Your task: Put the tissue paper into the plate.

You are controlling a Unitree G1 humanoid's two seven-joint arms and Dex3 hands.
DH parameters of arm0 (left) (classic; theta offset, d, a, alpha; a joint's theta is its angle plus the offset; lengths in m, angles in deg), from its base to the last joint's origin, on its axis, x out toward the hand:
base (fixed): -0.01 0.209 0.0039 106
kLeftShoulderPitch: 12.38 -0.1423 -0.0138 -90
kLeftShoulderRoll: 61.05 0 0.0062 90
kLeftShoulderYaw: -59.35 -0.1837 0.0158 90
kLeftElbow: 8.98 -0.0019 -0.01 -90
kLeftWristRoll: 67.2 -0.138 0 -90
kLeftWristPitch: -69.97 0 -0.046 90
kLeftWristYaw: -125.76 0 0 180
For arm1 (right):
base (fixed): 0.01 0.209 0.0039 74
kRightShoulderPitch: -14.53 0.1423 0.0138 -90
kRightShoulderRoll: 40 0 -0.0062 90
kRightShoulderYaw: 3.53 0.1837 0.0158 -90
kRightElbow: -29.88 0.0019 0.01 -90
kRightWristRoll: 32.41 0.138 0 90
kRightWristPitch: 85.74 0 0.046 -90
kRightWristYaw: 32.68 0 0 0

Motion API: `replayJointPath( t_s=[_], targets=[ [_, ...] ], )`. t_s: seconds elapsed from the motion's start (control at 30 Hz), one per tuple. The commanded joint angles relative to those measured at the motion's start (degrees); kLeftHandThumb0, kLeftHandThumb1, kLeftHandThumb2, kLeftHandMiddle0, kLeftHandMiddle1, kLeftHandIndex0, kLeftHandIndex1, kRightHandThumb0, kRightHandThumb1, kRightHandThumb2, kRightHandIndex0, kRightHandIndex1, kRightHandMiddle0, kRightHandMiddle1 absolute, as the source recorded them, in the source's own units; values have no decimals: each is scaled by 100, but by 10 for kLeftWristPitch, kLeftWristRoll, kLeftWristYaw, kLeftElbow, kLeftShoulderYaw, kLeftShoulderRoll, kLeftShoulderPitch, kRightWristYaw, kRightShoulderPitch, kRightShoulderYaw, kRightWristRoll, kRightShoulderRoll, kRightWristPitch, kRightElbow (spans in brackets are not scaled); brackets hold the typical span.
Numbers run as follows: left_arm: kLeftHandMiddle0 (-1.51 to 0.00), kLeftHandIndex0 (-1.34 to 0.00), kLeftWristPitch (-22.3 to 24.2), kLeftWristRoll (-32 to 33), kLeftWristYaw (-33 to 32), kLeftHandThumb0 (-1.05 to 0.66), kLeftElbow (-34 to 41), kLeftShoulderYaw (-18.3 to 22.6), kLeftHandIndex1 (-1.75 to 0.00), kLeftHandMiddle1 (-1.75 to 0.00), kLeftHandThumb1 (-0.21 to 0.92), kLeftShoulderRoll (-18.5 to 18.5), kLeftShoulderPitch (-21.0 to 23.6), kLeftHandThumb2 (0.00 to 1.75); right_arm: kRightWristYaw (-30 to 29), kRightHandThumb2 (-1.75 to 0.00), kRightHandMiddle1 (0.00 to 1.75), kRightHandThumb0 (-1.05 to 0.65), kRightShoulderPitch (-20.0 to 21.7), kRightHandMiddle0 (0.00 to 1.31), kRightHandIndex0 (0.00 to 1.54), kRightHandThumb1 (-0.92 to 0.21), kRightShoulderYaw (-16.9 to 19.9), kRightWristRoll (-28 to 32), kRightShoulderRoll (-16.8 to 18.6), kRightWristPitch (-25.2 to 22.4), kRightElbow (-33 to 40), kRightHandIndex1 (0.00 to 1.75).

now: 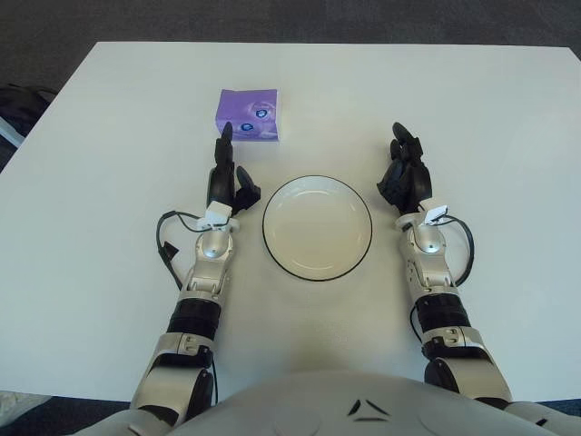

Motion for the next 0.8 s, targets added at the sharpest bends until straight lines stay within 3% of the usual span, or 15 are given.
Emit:
replayJointPath(
  t_s=[0.0,0.77],
  targets=[
    [-4,0,17,-5,2,-87,-57,-2,-18,0,92,1,-69,122,-1,-101,39,-68,-42,0,22,-92,0,6,5,-22,-33,0],
    [-3,0,-14,-17,-23,-89,-61,5,-14,0,92,-19,-67,122,-6,-102,38,-70,-41,0,22,-92,-4,3,10,-22,-35,0]
  ],
)
